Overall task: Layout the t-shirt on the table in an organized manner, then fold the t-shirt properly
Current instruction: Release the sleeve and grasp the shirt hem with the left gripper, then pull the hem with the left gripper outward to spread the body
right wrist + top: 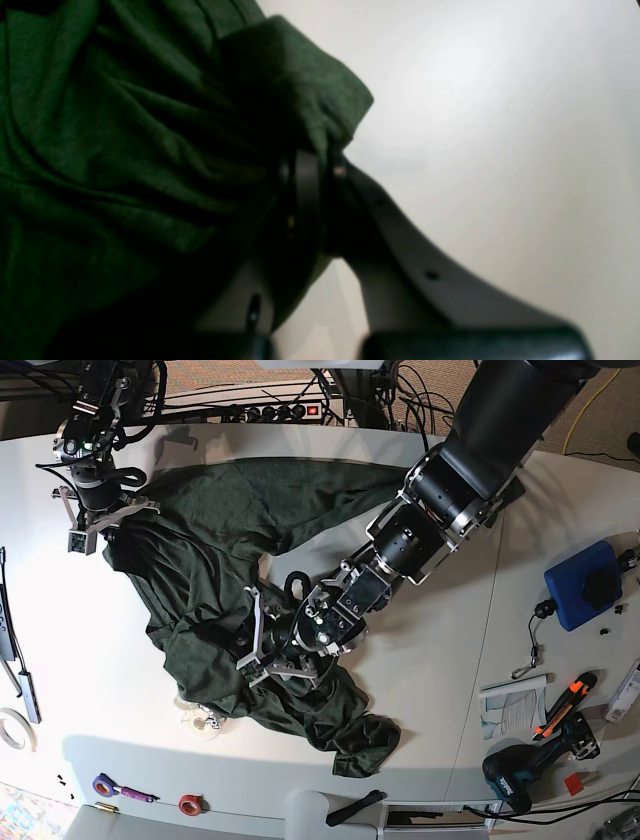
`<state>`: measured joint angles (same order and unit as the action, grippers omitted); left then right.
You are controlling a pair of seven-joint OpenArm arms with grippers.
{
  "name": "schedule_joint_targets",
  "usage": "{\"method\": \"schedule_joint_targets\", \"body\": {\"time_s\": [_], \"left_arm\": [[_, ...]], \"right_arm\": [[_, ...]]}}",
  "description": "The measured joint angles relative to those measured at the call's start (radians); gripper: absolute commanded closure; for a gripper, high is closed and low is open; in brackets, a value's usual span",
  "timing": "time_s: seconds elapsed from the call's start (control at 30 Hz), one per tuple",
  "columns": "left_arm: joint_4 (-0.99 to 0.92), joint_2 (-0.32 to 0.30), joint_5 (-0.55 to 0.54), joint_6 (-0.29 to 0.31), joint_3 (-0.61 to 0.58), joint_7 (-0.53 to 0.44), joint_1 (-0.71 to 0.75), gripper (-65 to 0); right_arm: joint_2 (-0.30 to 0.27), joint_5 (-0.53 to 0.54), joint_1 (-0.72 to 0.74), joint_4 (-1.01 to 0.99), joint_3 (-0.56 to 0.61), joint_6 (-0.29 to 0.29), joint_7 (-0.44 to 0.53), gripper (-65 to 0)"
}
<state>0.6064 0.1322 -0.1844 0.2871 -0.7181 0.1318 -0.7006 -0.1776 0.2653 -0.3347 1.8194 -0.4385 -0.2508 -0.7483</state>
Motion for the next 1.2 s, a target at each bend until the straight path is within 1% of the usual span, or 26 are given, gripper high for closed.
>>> {"method": "schedule_joint_targets", "body": {"time_s": [0.17,0.23,0.27,0.3,0.33,0.37,0.43,0.5,0.6,0.73,0.77,0.83,1.0,1.03,1.1,1.17,1.2], "left_arm": [[0.000,0.000,0.000,0.000,0.000,-0.003,0.000,-26.4],[0.000,0.000,0.000,-0.010,0.000,-0.023,0.000,-24.2],[0.000,0.000,-0.002,-0.026,0.000,-0.031,0.000,-21.0],[0.000,0.000,-0.011,-0.042,0.000,-0.040,0.000,-16.0],[0.000,0.000,-0.010,-0.060,0.000,-0.054,0.000,-8.4],[0.000,0.000,-0.014,-0.066,0.000,-0.064,0.000,0.0],[0.000,0.000,-0.014,-0.067,0.000,-0.080,-0.001,0.0],[0.000,0.000,-0.014,-0.051,0.000,-0.081,-0.001,0.0],[0.000,0.000,-0.013,-0.051,0.000,-0.081,-0.001,0.0],[0.062,-0.005,-0.010,-0.049,0.013,-0.033,0.005,0.0],[0.093,-0.017,-0.014,-0.043,0.019,-0.013,0.005,0.0],[0.158,-0.058,-0.059,-0.037,0.040,0.034,0.004,0.0],[0.336,-0.209,-0.163,-0.051,0.144,0.185,0.011,0.0],[0.372,-0.230,-0.180,-0.029,0.167,0.216,0.014,0.0],[0.444,-0.263,-0.222,0.035,0.217,0.258,0.023,0.0],[0.496,-0.300,-0.269,0.078,0.261,0.293,0.028,0.0],[0.513,-0.324,-0.293,0.090,0.283,0.301,0.032,0.0]], "right_arm": [[0.000,0.000,0.000,0.000,0.000,0.000,0.000,0.0],[0.000,0.000,0.000,0.000,0.000,0.000,0.000,0.0],[0.000,0.000,0.000,0.000,0.000,0.000,0.001,0.0],[0.000,0.000,0.000,0.000,0.000,0.000,0.002,0.0],[0.000,0.000,0.000,0.000,0.000,0.000,0.005,0.0],[0.000,0.000,0.000,0.000,0.000,0.000,0.006,0.0],[0.000,0.000,0.000,0.000,0.000,0.000,0.013,0.0],[0.000,0.000,0.000,0.000,0.000,0.000,0.013,0.0],[0.000,0.000,0.000,0.000,0.000,0.000,0.014,0.0],[0.001,0.000,0.000,0.000,0.000,0.000,0.016,0.0],[0.000,0.000,0.000,0.000,0.000,0.000,0.016,0.0],[0.000,0.000,-0.001,0.000,0.000,0.000,0.016,0.0],[0.000,-0.003,0.001,0.000,0.001,0.000,0.015,0.0],[0.000,-0.003,0.001,0.000,0.001,0.000,0.015,0.0],[0.000,-0.003,0.000,0.000,0.001,0.000,0.016,0.0],[0.000,-0.003,0.000,0.000,0.000,0.000,0.015,0.0],[0.000,-0.003,0.000,0.000,0.000,0.000,0.016,0.0]]}}
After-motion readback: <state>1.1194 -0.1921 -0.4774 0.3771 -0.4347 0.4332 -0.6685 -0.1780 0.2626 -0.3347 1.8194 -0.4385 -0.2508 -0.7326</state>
